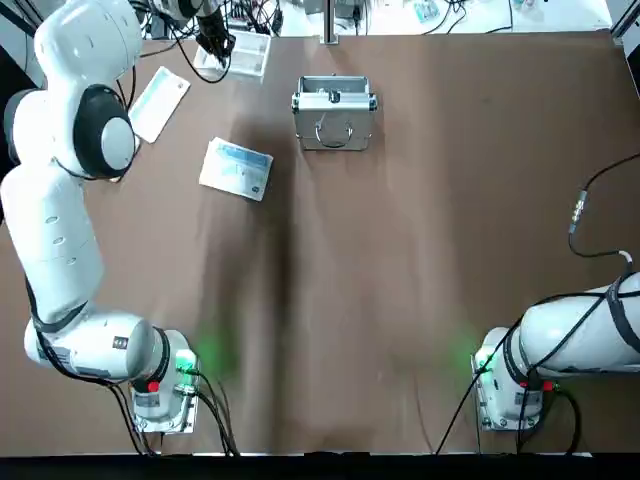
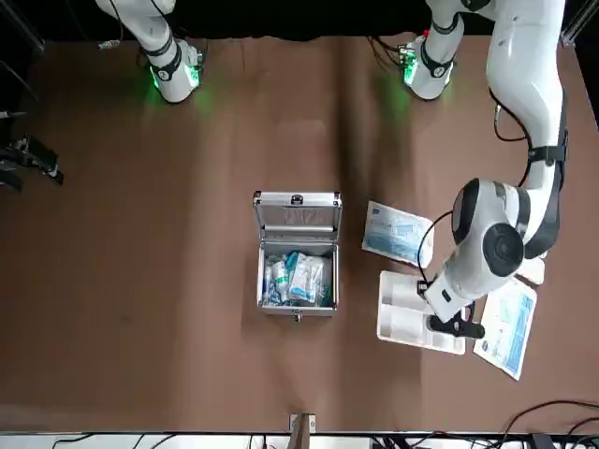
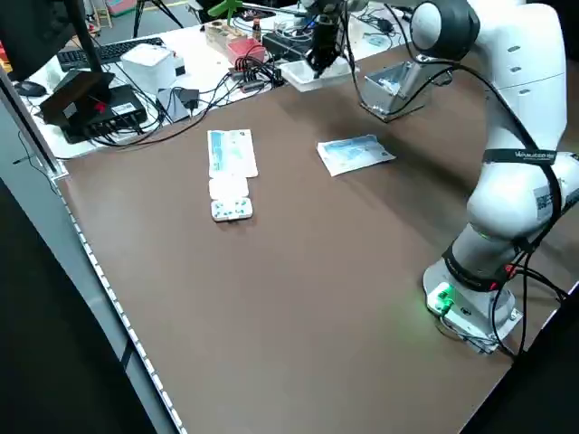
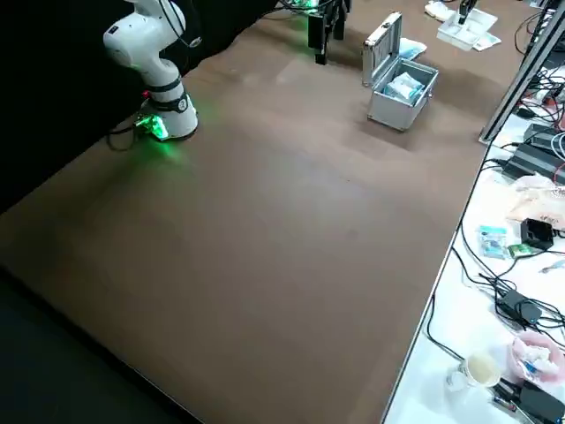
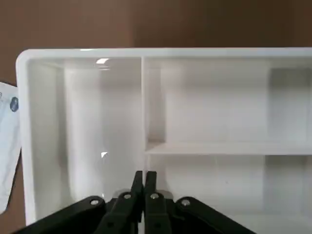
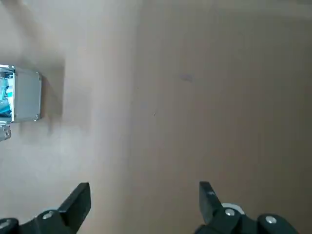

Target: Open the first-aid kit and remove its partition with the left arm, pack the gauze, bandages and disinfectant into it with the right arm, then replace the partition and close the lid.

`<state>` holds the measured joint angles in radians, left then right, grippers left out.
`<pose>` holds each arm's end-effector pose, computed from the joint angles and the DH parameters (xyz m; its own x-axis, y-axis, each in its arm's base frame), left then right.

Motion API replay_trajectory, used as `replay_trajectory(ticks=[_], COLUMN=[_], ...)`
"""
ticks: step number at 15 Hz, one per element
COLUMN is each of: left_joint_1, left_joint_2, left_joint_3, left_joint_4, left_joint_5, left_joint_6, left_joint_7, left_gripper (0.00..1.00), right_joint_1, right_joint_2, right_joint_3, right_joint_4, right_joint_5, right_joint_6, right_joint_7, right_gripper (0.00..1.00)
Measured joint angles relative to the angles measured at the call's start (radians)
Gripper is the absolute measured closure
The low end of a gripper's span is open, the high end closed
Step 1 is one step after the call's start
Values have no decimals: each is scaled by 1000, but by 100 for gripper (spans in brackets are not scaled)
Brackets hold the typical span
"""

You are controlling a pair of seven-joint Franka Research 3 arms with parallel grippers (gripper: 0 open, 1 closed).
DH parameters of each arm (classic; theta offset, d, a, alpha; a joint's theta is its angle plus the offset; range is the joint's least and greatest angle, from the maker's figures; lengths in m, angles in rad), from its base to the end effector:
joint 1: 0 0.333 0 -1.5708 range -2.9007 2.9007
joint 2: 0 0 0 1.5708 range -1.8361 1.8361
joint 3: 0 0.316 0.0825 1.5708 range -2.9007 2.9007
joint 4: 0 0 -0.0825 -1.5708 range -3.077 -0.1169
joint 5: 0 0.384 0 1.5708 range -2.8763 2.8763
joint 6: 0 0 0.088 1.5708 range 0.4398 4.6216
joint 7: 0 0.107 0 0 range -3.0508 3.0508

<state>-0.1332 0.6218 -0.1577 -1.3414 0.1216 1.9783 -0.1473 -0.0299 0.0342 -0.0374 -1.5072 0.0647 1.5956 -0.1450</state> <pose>0.7052 -0.1775 0.3694 0.9868 -0.1599 0.0255 -0.1595 -0.9870 -0.0175 0.5675 -0.0311 0.6379 0.9951 0.0760 0.0627 0.0794 -0.9953 -0.0549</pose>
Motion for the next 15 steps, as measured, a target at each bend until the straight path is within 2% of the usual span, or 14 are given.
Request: replay_trajectory(ticks=[3, 8, 11, 15], left_joint_1=[-5, -11, -20, -78], left_joint_2=[-38, -60, -66, -66], left_joint_3=[-50, -108, -165, -205], left_joint_4=[-2, -2, -2, -5], left_joint_5=[0, 0, 0, 0], left_joint_6=[-80, -82, -83, -83], left_joint_7=[-41, -164, -251, -357], left_gripper=[96, 96, 96, 96], right_joint_1=[0, 0, 0, 6], right_joint_2=[0, 1, 1, 1], right_joint_3=[1, 1, 1, 3], right_joint_4=[-3, -5, -5, -5], right_joint_5=[0, 0, 0, 1], right_joint_6=[-2, -3, -3, -1], right_joint_7=[0, 0, 0, 0], right_gripper=[2, 1, 1, 2])
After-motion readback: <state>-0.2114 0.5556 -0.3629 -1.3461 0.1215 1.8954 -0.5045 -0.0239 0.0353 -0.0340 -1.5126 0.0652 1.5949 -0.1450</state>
